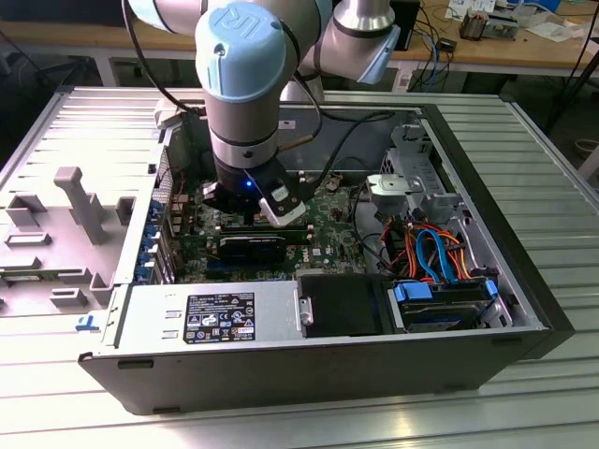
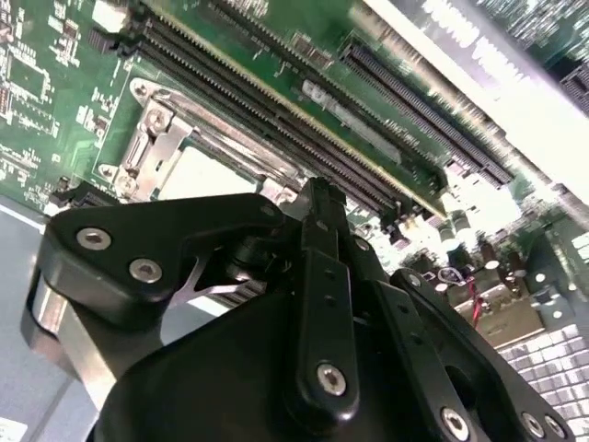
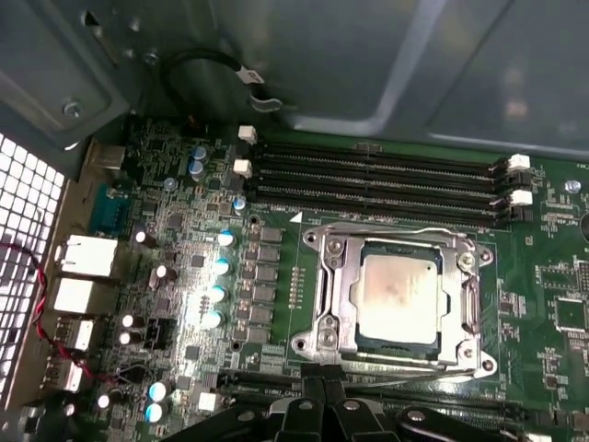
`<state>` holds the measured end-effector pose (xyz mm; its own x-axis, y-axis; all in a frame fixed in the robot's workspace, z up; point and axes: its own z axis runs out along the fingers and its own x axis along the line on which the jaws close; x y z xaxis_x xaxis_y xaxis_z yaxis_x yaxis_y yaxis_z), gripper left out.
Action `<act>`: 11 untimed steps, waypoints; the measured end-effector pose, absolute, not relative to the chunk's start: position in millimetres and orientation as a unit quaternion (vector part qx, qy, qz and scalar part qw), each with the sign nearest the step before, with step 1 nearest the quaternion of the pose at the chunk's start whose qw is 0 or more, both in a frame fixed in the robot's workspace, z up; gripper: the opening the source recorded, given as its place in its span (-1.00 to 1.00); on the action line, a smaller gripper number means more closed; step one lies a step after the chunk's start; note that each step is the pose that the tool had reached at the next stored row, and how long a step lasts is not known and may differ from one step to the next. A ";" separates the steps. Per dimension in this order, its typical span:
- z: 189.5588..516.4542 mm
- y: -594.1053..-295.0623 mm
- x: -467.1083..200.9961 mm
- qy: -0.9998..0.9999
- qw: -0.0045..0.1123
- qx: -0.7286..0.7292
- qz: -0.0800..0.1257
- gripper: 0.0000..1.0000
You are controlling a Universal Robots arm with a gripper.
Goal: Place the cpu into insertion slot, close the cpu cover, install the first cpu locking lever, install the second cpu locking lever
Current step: 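Install the second cpu locking lever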
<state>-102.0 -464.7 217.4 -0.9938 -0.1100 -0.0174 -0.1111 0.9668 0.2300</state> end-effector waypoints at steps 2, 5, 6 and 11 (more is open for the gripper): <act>214.9 -469.2 -102.0 0.990 0.003 -0.056 0.132 -0.79; 202.3 -471.0 -102.0 0.989 0.004 -0.056 0.139 -0.79; 202.0 -470.9 -102.1 0.989 0.004 -0.056 0.139 -0.79; 201.8 -470.1 -106.8 0.989 0.004 -0.056 0.139 -0.79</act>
